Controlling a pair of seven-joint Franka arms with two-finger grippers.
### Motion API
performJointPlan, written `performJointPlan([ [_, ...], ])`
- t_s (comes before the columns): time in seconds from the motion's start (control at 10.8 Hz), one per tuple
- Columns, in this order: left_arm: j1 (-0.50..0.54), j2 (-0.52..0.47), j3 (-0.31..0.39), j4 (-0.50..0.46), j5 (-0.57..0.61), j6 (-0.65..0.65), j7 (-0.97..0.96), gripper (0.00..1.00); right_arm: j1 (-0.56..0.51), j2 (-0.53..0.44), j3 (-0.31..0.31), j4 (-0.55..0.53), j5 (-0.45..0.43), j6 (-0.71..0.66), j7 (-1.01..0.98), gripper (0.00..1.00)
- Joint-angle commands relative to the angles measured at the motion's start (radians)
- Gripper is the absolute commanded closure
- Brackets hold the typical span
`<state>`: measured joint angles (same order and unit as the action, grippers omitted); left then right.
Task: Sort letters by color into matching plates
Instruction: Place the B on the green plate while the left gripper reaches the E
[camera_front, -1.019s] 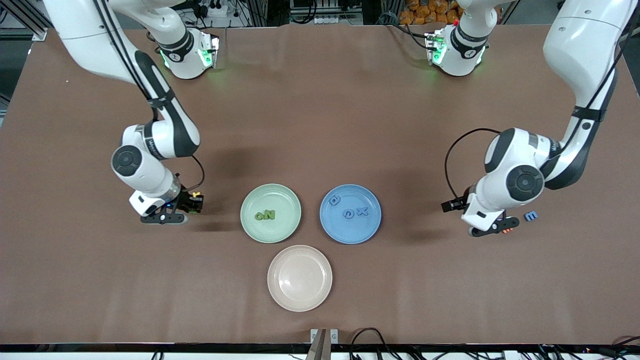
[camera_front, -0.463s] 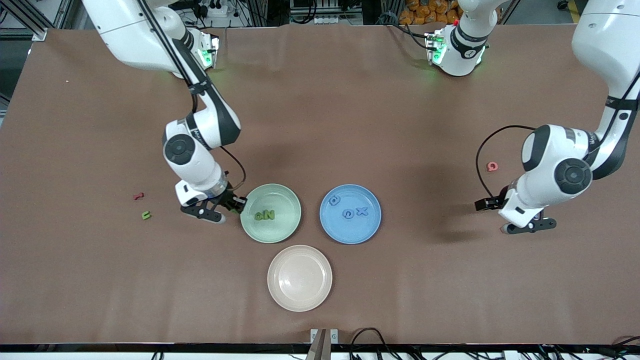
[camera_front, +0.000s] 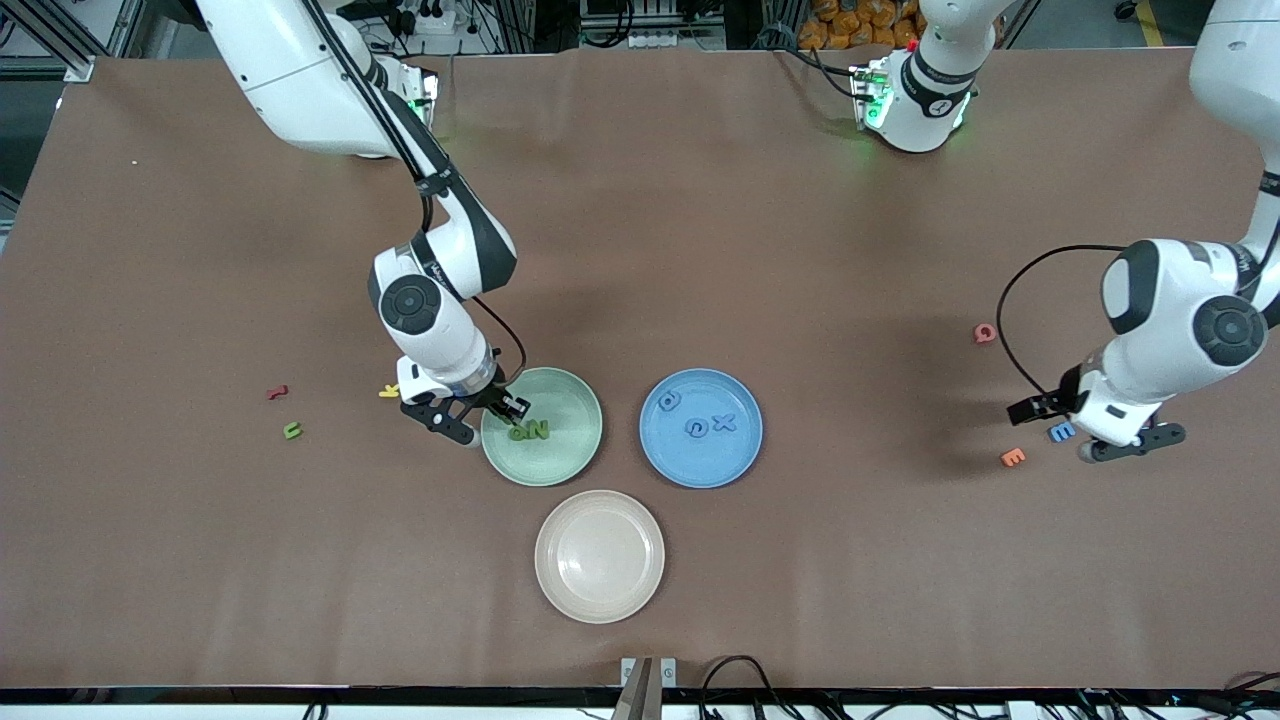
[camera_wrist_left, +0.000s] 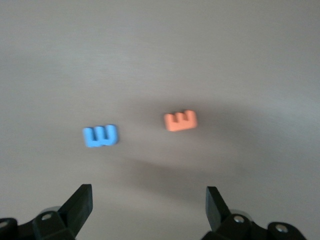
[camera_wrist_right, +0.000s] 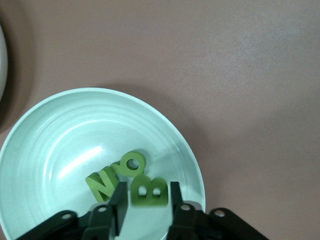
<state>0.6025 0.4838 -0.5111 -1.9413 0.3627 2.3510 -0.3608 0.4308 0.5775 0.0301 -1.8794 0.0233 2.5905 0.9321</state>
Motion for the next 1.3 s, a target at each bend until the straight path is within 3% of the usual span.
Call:
performJointPlan([
  [0.0,0.068,0.001,-0.001,-0.042,0.025,0.065,-0.010,0.00,-0.007,0.015,-0.001,0.032,-0.005,-0.033,-0.019,0.00],
  [0.28,0.076,0.061,0.049,-0.041,0.149,0.106,-0.103,0.00,-0.033,0.005,-0.002,0.100,-0.005,-0.218,-0.202,0.00],
  [0.46,0.076,0.113,0.055,-0.013,0.224,0.106,-0.176,0.00,-0.088,-0.010,-0.001,0.095,-0.005,-0.242,-0.390,0.00],
  [1.2,0.051,0.226,0.054,0.124,0.225,0.106,-0.176,0.00,-0.328,-0.065,-0.002,0.022,-0.019,-0.234,-0.818,0.00],
])
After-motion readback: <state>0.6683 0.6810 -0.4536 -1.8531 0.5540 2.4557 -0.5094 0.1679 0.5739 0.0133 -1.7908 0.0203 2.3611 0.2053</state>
